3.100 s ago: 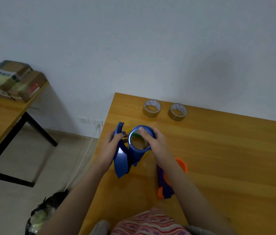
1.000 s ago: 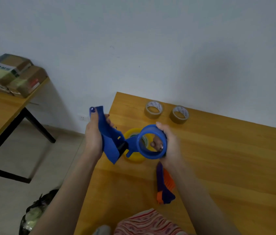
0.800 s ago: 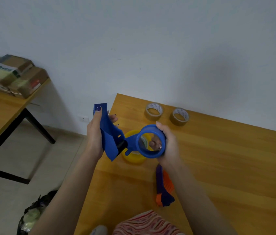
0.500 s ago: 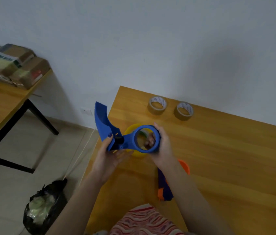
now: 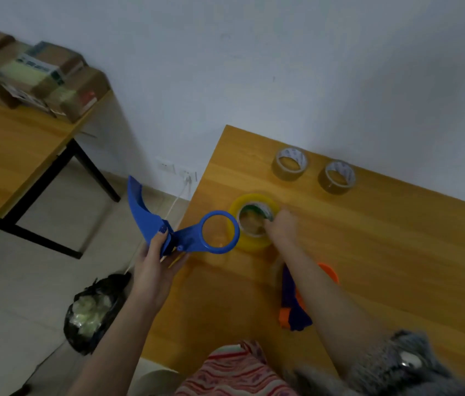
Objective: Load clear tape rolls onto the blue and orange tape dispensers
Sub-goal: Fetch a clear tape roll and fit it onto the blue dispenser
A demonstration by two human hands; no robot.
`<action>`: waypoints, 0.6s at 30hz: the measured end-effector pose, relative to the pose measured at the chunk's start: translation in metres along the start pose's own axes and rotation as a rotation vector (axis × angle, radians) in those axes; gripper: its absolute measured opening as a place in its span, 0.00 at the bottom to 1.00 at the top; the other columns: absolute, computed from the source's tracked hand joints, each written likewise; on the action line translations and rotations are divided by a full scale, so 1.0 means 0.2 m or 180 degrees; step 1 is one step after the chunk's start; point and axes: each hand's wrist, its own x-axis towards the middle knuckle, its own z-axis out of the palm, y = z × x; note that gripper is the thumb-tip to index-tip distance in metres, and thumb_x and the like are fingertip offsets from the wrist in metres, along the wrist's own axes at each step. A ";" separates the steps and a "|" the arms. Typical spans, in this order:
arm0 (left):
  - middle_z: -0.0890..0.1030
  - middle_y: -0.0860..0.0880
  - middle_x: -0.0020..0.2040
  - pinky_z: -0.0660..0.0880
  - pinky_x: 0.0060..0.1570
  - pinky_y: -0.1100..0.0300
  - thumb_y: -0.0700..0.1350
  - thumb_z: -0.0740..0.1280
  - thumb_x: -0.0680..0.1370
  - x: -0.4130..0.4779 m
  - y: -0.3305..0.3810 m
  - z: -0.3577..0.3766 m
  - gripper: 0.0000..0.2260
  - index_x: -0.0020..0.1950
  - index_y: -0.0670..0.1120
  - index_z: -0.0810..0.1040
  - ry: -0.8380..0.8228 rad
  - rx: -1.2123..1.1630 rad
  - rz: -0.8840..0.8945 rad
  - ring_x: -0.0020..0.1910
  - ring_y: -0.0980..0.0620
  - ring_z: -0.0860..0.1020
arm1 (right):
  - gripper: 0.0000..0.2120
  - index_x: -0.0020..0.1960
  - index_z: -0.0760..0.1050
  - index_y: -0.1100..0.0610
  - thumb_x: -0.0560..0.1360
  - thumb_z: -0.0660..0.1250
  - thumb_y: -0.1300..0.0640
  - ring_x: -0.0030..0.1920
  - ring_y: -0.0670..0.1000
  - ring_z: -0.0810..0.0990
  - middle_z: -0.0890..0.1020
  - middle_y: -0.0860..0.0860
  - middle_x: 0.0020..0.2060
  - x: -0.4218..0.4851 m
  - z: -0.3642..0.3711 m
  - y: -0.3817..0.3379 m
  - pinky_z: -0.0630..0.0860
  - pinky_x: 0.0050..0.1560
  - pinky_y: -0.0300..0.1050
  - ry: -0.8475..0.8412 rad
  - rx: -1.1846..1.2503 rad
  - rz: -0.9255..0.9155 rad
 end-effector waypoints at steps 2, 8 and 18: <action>0.77 0.48 0.51 0.79 0.53 0.51 0.47 0.62 0.79 0.00 -0.01 -0.01 0.08 0.56 0.47 0.74 0.0187 -0.0002 0.0009 0.49 0.48 0.80 | 0.07 0.42 0.69 0.58 0.77 0.64 0.60 0.39 0.52 0.74 0.75 0.56 0.42 0.02 0.00 0.01 0.66 0.25 0.39 0.0075 -0.0148 -0.0102; 0.77 0.47 0.50 0.77 0.52 0.51 0.46 0.64 0.77 0.02 -0.04 0.00 0.07 0.53 0.45 0.72 0.0576 0.0060 -0.0054 0.49 0.47 0.79 | 0.07 0.40 0.70 0.58 0.75 0.66 0.59 0.35 0.51 0.73 0.74 0.53 0.37 0.02 -0.04 0.03 0.61 0.24 0.37 0.0118 0.0245 -0.0139; 0.76 0.48 0.49 0.76 0.48 0.55 0.47 0.64 0.78 0.05 -0.04 0.06 0.04 0.49 0.47 0.72 0.0579 0.0043 -0.0157 0.49 0.50 0.78 | 0.16 0.60 0.75 0.57 0.73 0.70 0.60 0.56 0.50 0.77 0.81 0.52 0.56 -0.19 -0.36 -0.07 0.69 0.47 0.38 0.0423 0.0924 -0.0854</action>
